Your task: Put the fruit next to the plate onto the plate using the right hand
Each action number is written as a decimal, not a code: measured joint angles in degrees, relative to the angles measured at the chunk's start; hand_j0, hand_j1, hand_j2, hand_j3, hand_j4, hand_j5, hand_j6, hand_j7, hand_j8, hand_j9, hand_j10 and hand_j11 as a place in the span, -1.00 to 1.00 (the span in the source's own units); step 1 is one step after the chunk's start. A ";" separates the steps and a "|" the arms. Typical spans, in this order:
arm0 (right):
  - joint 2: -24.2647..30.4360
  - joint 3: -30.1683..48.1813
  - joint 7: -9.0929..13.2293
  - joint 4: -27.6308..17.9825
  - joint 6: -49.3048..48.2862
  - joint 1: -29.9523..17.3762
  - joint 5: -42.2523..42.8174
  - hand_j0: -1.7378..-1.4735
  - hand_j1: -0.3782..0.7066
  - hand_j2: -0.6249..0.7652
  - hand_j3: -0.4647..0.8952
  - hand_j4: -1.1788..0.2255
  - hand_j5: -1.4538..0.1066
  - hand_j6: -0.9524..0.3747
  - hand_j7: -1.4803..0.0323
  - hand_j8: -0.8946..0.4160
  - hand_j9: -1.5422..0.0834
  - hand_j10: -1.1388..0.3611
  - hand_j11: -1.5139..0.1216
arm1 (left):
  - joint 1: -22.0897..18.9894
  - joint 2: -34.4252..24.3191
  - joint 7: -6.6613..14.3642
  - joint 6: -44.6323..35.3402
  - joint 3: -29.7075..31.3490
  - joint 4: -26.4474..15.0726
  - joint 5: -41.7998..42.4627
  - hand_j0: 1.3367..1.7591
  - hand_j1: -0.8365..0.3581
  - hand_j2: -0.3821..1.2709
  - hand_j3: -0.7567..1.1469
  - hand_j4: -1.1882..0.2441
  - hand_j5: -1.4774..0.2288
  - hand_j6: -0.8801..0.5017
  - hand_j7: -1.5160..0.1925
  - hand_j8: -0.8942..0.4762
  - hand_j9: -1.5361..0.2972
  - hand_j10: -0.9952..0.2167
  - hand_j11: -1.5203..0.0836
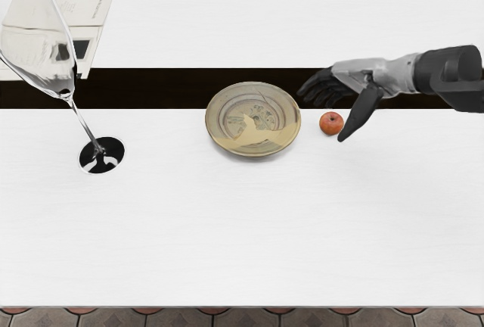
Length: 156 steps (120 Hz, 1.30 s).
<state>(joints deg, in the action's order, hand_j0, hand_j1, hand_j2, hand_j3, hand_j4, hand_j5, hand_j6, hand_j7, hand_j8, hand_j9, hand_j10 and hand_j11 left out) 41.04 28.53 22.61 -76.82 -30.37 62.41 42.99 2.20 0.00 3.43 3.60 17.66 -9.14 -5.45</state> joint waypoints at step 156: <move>-8.62 -13.78 2.44 1.47 33.81 -5.18 21.11 -0.40 -0.20 -0.19 -0.32 0.19 0.30 -0.08 0.38 -0.15 0.36 0.07 0.31 | 0.00 0.00 0.00 -0.01 0.00 0.00 0.00 0.52 0.49 -0.48 -0.21 0.32 0.36 -0.08 0.40 -0.05 0.33 0.24 0.50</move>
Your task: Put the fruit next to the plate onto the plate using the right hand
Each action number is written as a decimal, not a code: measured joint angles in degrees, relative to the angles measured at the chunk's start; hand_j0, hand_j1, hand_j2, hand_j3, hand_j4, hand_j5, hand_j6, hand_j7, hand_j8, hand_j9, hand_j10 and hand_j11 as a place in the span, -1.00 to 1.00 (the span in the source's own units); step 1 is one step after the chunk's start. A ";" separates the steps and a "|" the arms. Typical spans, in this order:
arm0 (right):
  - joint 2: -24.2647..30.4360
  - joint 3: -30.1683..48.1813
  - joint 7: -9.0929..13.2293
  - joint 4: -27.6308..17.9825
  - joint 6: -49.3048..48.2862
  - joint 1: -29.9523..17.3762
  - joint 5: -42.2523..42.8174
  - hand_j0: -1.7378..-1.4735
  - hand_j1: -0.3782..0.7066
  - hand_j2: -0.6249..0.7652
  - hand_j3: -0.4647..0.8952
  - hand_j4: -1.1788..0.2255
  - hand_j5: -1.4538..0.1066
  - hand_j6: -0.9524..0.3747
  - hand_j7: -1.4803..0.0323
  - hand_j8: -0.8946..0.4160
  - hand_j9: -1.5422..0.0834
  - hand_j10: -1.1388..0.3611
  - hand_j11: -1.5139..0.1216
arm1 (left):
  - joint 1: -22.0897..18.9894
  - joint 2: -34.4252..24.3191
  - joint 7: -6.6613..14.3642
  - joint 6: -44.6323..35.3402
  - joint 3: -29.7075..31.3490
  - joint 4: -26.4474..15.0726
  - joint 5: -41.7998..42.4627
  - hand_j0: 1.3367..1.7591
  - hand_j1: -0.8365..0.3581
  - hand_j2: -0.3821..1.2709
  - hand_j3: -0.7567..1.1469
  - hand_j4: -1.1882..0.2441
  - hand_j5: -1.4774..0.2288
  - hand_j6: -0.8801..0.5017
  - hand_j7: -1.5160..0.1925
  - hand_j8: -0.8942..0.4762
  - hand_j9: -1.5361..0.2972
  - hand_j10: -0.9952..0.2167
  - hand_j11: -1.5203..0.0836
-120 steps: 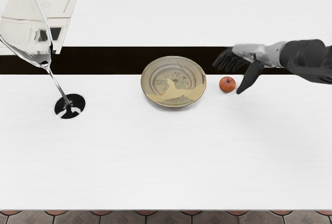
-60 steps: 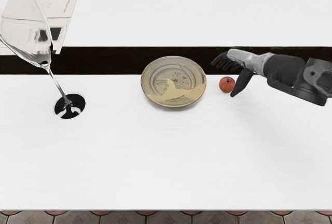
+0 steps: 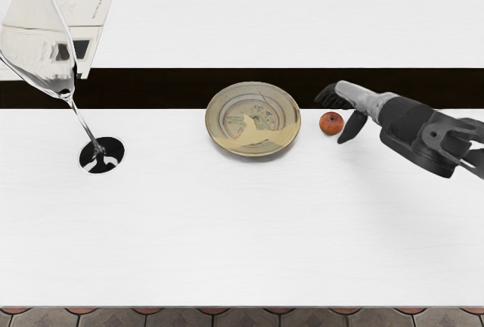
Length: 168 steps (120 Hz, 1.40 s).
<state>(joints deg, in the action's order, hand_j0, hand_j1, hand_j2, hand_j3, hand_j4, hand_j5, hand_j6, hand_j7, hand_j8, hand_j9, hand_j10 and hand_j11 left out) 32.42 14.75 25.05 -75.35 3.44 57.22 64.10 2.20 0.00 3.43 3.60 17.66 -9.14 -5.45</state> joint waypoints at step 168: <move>-9.81 -2.98 -4.31 15.80 4.12 -0.73 0.51 -0.38 0.20 -0.09 -0.33 -0.15 -0.07 -0.25 -0.03 -0.37 0.16 -0.06 0.04 | 0.00 0.00 0.02 0.00 0.04 0.01 0.03 0.52 0.49 -0.48 -0.20 0.32 0.36 -0.08 0.40 -0.05 0.33 0.24 0.50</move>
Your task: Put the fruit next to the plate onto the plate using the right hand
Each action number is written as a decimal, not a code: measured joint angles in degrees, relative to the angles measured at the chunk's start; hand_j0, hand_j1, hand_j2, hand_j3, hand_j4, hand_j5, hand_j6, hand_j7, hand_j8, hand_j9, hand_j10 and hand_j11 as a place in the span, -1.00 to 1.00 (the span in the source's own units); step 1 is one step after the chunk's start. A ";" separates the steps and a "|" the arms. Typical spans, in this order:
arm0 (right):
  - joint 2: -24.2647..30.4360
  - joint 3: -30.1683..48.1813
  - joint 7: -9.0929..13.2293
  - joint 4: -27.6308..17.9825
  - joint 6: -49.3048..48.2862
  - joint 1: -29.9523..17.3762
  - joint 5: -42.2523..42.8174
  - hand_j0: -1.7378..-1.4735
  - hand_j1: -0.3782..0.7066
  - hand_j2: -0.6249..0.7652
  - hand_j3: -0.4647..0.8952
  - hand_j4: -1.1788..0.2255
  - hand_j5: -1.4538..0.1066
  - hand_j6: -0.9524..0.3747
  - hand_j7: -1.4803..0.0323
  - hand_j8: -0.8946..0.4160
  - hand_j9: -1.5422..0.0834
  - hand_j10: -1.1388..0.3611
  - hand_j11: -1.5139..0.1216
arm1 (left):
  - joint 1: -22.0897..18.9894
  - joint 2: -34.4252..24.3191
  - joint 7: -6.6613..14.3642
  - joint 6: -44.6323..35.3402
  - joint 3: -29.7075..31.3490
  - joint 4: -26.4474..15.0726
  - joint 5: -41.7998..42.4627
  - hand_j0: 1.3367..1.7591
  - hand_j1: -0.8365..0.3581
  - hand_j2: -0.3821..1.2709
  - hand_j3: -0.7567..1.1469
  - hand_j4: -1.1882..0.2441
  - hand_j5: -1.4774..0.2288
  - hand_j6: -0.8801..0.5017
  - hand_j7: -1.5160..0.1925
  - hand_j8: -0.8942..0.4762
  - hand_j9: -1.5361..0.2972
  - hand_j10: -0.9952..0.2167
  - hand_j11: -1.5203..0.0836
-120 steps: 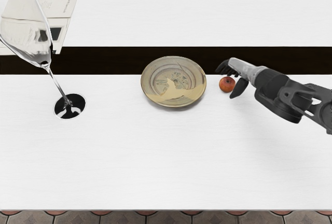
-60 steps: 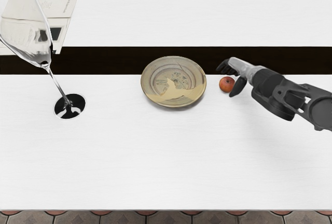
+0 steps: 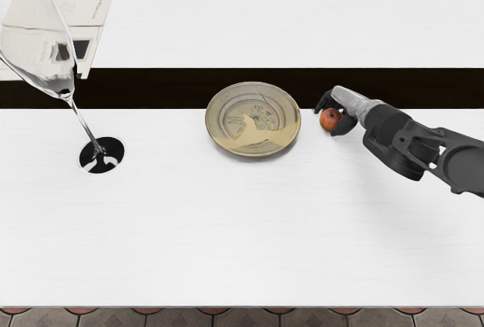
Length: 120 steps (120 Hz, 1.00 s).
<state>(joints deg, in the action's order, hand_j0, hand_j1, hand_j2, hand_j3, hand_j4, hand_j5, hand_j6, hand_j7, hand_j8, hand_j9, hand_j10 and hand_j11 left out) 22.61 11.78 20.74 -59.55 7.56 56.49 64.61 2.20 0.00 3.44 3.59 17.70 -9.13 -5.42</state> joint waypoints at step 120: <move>7.66 9.94 0.40 -11.16 -16.88 7.42 -19.55 -0.38 0.43 0.38 -0.32 -0.37 -0.52 -0.10 -0.37 -0.08 -0.37 -0.23 -0.38 | 0.00 0.00 -0.02 0.01 -0.04 -0.01 -0.03 0.52 0.49 -0.48 -0.21 0.32 0.36 -0.08 0.40 -0.05 0.33 0.24 0.50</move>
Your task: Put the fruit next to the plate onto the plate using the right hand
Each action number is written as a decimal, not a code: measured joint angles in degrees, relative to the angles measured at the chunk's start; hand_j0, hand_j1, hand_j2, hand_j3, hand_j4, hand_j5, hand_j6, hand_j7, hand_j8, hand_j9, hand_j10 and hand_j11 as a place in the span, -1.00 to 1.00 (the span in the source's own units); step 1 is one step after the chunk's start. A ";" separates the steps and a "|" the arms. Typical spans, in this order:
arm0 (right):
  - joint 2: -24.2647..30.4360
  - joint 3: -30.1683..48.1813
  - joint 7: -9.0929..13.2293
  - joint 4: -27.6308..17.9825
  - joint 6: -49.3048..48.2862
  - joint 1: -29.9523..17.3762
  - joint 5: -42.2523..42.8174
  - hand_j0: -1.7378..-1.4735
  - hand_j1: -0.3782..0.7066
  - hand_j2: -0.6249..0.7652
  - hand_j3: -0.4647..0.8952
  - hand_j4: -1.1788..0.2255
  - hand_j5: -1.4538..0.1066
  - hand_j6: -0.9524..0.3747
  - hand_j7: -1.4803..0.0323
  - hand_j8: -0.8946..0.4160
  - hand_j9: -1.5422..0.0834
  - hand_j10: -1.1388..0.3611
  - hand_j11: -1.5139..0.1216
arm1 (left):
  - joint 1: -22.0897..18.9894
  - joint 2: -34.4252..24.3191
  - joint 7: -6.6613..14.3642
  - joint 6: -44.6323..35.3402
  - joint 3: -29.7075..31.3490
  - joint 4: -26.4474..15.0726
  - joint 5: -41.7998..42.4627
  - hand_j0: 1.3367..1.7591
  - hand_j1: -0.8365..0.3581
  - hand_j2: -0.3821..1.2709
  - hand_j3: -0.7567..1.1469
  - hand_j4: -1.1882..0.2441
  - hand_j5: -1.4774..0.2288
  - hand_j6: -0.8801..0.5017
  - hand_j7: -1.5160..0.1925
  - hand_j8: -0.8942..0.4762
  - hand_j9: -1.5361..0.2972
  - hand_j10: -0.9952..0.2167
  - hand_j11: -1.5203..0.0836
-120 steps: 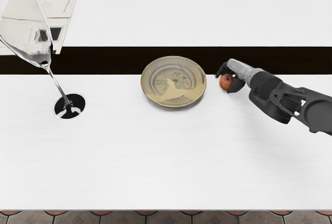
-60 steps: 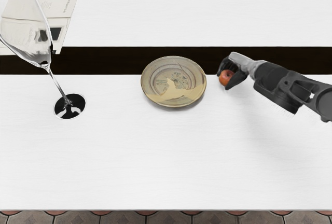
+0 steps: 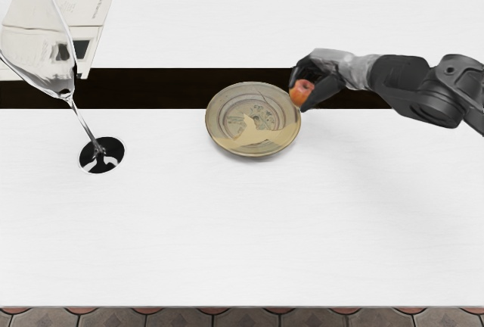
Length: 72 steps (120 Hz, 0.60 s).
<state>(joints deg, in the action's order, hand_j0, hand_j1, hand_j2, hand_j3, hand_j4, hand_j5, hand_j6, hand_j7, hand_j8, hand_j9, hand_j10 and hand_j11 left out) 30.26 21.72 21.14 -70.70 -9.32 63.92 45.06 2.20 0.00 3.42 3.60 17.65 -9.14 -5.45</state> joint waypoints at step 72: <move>-12.44 -5.87 0.32 1.56 0.83 3.61 8.29 -0.40 0.42 0.34 -0.31 -0.37 -0.61 -0.05 -0.41 0.00 -0.49 -0.16 -0.53 | 0.00 0.00 0.00 0.00 0.00 0.01 0.00 0.52 0.49 -0.48 -0.21 0.32 0.36 -0.08 0.40 -0.05 0.33 0.24 0.50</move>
<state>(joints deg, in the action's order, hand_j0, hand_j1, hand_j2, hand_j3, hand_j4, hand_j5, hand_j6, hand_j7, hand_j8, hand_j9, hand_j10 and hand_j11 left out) 17.82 15.85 21.46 -69.14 -8.49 67.52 53.35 2.20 0.00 3.42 3.60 17.66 -9.13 -5.45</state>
